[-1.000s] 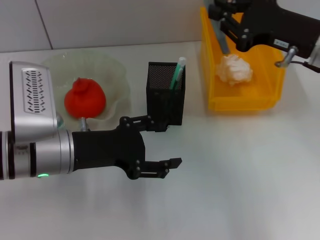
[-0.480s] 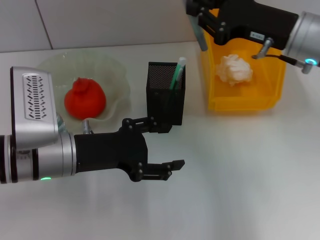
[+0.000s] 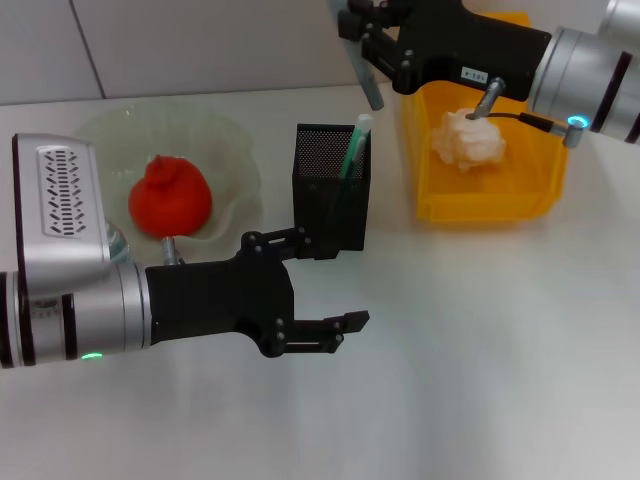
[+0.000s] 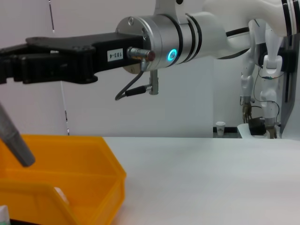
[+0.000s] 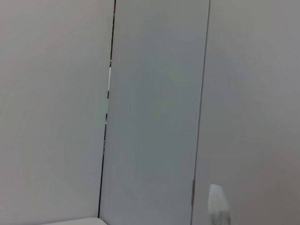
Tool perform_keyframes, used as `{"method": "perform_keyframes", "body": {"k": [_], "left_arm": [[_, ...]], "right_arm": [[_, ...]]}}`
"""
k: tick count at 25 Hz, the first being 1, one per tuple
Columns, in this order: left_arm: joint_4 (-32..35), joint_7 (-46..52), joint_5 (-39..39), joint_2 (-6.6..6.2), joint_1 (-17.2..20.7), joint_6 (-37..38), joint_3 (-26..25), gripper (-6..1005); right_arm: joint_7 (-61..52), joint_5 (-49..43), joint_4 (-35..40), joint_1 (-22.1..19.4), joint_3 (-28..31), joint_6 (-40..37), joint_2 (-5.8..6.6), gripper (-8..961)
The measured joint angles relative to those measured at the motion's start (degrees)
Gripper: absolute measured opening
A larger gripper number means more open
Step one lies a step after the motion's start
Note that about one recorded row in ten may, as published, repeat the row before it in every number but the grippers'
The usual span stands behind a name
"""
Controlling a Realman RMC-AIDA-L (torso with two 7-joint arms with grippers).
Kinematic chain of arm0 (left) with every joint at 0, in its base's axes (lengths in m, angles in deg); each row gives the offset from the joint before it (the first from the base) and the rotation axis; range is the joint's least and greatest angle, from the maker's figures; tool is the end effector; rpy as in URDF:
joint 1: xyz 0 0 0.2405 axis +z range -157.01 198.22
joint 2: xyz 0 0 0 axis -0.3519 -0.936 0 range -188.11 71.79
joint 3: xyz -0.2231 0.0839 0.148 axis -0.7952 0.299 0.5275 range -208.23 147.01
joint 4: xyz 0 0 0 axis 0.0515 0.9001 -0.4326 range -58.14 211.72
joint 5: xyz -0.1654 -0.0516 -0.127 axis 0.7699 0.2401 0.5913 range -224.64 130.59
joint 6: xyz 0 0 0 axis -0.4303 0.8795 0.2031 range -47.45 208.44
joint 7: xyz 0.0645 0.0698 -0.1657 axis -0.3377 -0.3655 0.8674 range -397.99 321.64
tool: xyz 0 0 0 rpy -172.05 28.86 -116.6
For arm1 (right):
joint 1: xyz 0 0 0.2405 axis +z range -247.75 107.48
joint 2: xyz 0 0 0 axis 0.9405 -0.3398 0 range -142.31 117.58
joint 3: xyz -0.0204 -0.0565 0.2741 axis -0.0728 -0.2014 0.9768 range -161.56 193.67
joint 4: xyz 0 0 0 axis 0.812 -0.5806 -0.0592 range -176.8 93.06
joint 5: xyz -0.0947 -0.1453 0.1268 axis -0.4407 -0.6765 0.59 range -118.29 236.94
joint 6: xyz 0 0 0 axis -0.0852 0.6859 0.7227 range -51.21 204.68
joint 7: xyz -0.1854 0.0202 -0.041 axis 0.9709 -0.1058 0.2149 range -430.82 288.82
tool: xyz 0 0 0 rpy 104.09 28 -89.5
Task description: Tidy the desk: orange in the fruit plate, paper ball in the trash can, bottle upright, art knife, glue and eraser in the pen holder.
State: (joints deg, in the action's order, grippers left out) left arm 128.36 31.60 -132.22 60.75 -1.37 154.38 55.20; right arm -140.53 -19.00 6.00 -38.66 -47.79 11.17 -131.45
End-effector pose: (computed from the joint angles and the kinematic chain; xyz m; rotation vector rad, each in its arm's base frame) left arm -0.1916 0.3277 -0.1154 -2.8794 -0.0554 -0.7076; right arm 0.1650 0.4432 -0.0196 -2.3735 0.1829 0.8879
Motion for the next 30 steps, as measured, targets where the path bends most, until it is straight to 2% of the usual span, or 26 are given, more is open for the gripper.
{"method": "perform_keyframes", "body": {"k": [12,30], "left_arm": [[-0.2,0.0,0.0,0.00,-0.2,-0.1,0.0,802],[-0.8,0.1,-0.1,0.02,-0.2,-0.8,0.6,802]], "right_arm": [[2.0,0.1,-6.8,4.2,0.6,0.2,-0.02,106],[2.8,1.5,-10.7,4.7,0.6,0.5,-0.19,106]]}}
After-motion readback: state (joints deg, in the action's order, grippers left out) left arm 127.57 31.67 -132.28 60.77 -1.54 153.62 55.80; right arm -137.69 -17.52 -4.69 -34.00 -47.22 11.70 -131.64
